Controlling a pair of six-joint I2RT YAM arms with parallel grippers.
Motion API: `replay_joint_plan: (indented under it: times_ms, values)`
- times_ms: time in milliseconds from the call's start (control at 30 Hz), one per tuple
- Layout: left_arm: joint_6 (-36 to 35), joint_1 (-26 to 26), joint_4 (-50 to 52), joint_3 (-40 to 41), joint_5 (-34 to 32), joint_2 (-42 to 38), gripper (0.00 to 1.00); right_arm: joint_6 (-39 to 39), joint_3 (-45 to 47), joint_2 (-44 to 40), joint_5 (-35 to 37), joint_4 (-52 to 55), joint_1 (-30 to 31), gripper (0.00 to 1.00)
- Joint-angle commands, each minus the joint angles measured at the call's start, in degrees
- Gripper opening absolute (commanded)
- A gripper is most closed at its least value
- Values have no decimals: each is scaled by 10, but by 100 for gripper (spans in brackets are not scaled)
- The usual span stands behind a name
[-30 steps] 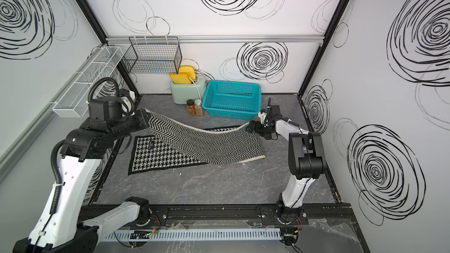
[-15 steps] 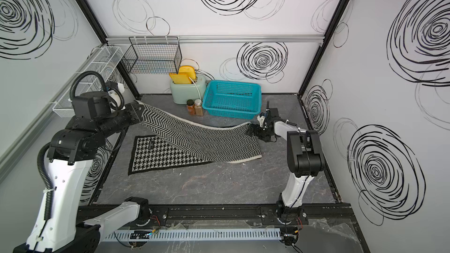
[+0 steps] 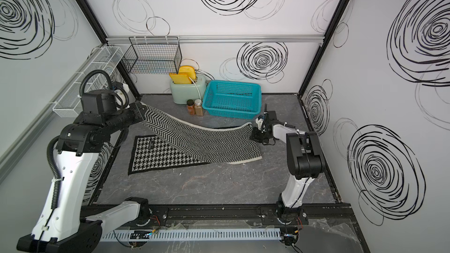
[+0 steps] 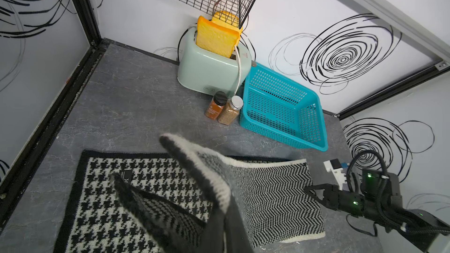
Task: Roll up the scarf and place it into the basket
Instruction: Flatten out the scarf at the center of the board.
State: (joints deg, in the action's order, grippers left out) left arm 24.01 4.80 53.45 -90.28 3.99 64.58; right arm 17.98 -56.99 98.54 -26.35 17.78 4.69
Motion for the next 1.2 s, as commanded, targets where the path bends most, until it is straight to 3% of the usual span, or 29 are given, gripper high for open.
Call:
replay_joint_plan:
  times_ms: [0, 200, 600, 1000, 1167]
  values:
    - [2, -5, -19, 31, -7, -8, 0, 29, 15, -112, 30, 22, -52, 0]
    - [2, 3, -22, 69, -20, -19, 0, 41, 25, -158, 13, 40, -79, 0]
    - [-10, 5, -46, 169, -31, -131, 0, 13, -114, -232, 73, 142, -45, 0]
    - [-16, 5, -132, 279, -67, -167, 0, 40, -132, -280, 62, 138, -34, 0]
    - [-3, 9, -164, 333, -46, -160, 0, 49, -100, -299, 68, 134, -40, 0]
